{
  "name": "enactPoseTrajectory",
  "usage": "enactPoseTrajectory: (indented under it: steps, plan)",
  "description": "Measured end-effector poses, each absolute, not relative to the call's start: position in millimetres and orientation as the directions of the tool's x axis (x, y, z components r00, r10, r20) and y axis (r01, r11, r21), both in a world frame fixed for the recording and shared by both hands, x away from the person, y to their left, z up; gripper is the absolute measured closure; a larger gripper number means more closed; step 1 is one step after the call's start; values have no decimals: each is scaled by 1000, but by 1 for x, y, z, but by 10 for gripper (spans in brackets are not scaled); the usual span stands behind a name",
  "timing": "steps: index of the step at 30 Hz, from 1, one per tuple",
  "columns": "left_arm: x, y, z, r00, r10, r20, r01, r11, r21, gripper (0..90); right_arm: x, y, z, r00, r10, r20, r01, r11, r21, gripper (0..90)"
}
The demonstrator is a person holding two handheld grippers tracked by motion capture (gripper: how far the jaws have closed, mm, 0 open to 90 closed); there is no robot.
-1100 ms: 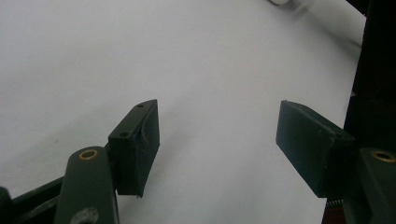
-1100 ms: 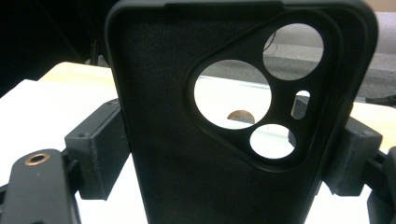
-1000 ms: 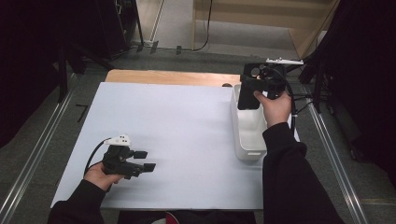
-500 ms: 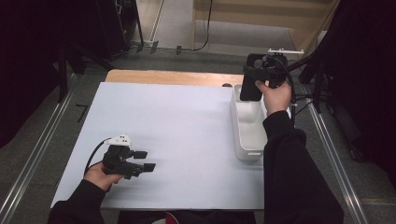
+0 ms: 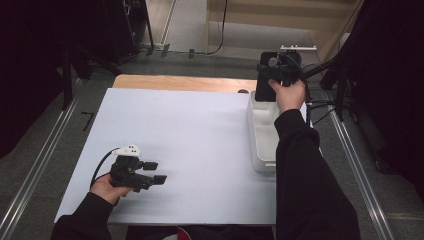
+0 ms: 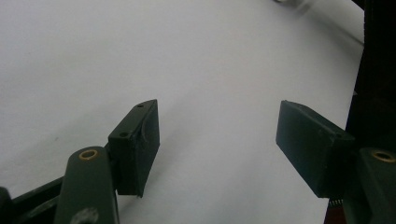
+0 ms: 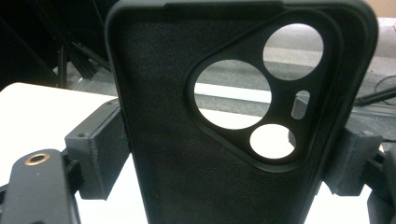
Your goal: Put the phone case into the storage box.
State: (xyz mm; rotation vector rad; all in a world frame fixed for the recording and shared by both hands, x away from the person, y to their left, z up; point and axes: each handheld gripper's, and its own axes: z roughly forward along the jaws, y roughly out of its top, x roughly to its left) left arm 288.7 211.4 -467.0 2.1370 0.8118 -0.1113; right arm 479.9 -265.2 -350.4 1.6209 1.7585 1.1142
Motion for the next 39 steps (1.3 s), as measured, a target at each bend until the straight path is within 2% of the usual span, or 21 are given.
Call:
enactPoseTrajectory:
  steps: [11, 15, 24, 30, 39]
  plan:
    - [288, 212, -467, 785, 515, -345, 589, -445, 675, 297, 490, -271, -363, -140, 978, 156, 568, -50, 822, 137]
    - [289, 212, -467, 785, 514, -346, 588, -442, 677, 297, 492, -272, -367, -143, 972, 185, 569, -73, 819, 137]
    - [289, 213, -467, 782, 515, -351, 591, -437, 678, 297, 495, -265, -375, -142, 979, 149, 570, -42, 821, 137]
    - [289, 213, -467, 780, 518, -352, 594, -435, 677, 297, 496, -268, -384, -128, 973, 190, 577, -82, 813, 137]
    - [289, 214, -467, 782, 516, -351, 593, -438, 676, 297, 496, -261, -396, -132, 979, 152, 587, -47, 809, 137]
